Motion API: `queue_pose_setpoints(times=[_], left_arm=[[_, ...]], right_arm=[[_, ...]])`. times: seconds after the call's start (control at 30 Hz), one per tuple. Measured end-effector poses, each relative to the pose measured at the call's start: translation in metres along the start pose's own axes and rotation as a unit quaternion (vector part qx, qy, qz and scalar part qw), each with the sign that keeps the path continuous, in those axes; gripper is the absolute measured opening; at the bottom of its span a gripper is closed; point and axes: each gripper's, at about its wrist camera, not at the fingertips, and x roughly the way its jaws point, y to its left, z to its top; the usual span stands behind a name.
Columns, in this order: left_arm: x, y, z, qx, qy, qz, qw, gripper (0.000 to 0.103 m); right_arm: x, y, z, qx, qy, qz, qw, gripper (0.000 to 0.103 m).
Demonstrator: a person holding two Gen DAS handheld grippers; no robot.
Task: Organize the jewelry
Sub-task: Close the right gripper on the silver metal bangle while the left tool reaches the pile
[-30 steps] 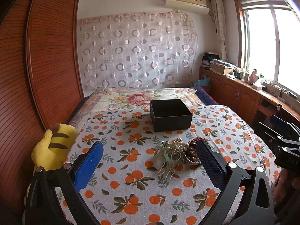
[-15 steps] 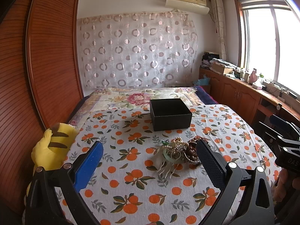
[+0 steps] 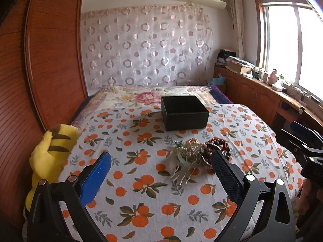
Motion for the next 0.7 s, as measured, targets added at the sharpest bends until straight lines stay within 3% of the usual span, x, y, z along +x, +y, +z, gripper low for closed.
queue_pose_setpoints(times=[0.17, 0.53, 0.7], left_arm=[[0.017, 0.002, -0.010, 0.000, 0.027, -0.028, 0.9992, 0.096], [0.045, -0.016, -0.018, 0.028, 0.065, -0.072, 0.9949, 0.096], [0.065, -0.030, -0.019, 0.043, 0.088, -0.098, 0.9903, 0.096]], right_arm=[[0.013, -0.004, -0.009, -0.008, 0.021, 0.007, 1.000, 0.099], [0.051, -0.019, -0.035, -0.019, 0.099, 0.029, 0.995, 0.063], [0.062, -0.026, -0.041, -0.017, 0.120, 0.053, 0.991, 0.059]])
